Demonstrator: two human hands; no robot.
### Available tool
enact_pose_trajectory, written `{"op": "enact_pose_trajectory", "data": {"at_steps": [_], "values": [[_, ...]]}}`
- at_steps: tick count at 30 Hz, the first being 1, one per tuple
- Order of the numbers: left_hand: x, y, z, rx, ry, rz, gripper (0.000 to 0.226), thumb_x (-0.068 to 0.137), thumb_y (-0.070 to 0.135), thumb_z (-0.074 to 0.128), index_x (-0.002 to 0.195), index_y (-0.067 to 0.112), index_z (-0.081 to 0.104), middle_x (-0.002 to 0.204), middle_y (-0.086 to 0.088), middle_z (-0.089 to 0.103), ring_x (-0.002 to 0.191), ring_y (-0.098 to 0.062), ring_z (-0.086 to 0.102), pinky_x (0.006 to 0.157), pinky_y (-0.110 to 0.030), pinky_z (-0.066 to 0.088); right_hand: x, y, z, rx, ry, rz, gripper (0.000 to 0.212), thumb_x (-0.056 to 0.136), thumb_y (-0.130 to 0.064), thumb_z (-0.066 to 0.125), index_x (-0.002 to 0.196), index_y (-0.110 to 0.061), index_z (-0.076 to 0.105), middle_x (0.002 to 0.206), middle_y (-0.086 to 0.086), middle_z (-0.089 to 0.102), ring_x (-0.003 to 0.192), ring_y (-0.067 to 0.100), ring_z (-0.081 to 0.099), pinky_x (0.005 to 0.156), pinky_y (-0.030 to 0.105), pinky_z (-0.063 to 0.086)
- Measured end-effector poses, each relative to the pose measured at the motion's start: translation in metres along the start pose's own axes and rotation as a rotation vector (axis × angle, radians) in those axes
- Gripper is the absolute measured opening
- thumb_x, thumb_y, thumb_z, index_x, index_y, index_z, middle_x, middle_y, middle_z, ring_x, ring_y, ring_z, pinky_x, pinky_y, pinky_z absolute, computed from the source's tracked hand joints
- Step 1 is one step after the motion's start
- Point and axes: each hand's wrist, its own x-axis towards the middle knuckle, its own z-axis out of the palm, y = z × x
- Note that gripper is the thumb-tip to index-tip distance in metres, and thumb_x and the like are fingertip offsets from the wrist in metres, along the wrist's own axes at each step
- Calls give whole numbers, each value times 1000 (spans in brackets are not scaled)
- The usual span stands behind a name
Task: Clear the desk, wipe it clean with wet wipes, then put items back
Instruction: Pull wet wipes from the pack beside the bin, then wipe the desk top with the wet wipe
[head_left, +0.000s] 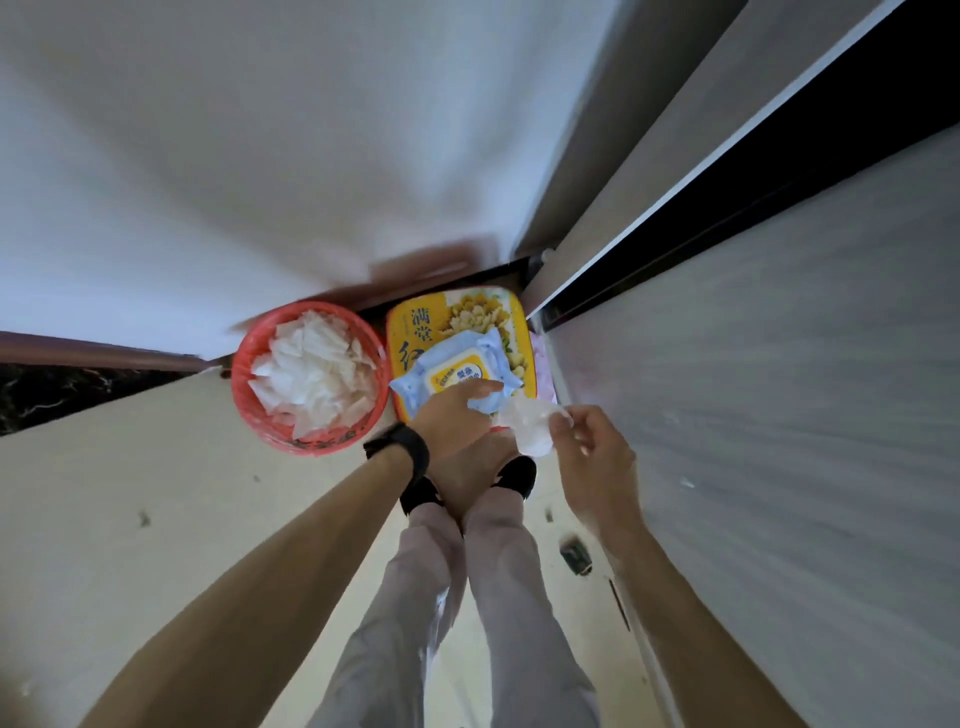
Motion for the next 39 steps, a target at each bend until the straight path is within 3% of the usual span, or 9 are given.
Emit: {"op": "enact_pose_trajectory", "data": {"at_steps": [3, 6, 13, 16, 20, 24, 28, 34, 39], "values": [[-81, 43, -18, -179, -9, 112, 43, 84, 13, 68, 120, 35, 61, 128, 2, 59, 113, -20, 59, 96, -33, 50, -34, -55, -29, 4, -99, -63, 15, 96, -28, 61, 81, -26, 60, 74, -16, 63, 69, -17, 55, 60, 2, 38], [-157, 73, -39, -22, 185, 170, 28, 90, 24, 69, 115, 14, 70, 115, 1, 67, 101, -10, 58, 79, -11, 43, -69, -100, -55, 33, -195, -145, 16, 95, -21, 63, 80, -23, 62, 67, -16, 65, 63, -9, 56, 58, 6, 39], [-310, 83, -50, -200, 587, 232, 20, 89, 41, 64, 88, 21, 64, 80, 9, 69, 82, -12, 61, 79, -31, 47, -135, -164, -81, 227, -321, -313, 12, 96, -24, 62, 91, -13, 65, 82, -2, 68, 76, 14, 62, 64, 17, 48], [-362, 73, -41, -301, 750, 232, 16, 94, 40, 62, 89, 26, 65, 79, 15, 73, 82, -5, 64, 74, -26, 48, -163, -180, -70, 236, -567, -352, 42, 80, -46, 74, 110, -18, 65, 100, -4, 73, 94, 11, 69, 77, 23, 54], [-418, 43, -24, -368, 901, 175, 22, 95, 46, 59, 88, 27, 68, 86, 9, 75, 82, -8, 69, 73, -23, 51, -201, -175, -45, 29, -777, -443, 48, 78, -27, 84, 117, -29, 57, 102, -13, 70, 89, -4, 67, 72, 18, 54], [-475, 0, -4, -588, 1074, 64, 23, 96, 41, 60, 91, 21, 70, 88, 7, 74, 80, -9, 68, 66, -15, 47, -237, -174, -20, 80, -918, -387, 68, 58, -41, 88, 116, -16, 63, 105, 3, 74, 98, 22, 71, 83, 38, 58], [-541, -47, 36, -815, 1215, -45, 19, 99, 36, 55, 109, 22, 62, 99, 5, 72, 83, -7, 68, 59, -9, 47, -298, -168, 14, 69, -1274, -259, 96, 47, -40, 95, 132, -34, 51, 106, -3, 75, 102, 16, 71, 93, 42, 53], [-647, -131, 116, -1054, 1427, -119, 13, 100, 15, 50, 106, 23, 59, 90, -3, 74, 72, -16, 70, 62, -22, 51, -426, -161, 64, -258, -1385, -693, 55, 80, -25, 79, 128, -40, 56, 85, 15, 70, 87, 16, 68, 85, 29, 50], [-735, -203, 186, -1210, 1582, -134, 9, 96, 12, 61, 104, 11, 65, 93, -9, 71, 73, -23, 69, 77, -38, 54, -551, -145, 113, -551, -1590, -1022, 47, 77, -13, 81, 116, -36, 66, 106, -11, 73, 93, 4, 69, 79, 21, 55]]}}
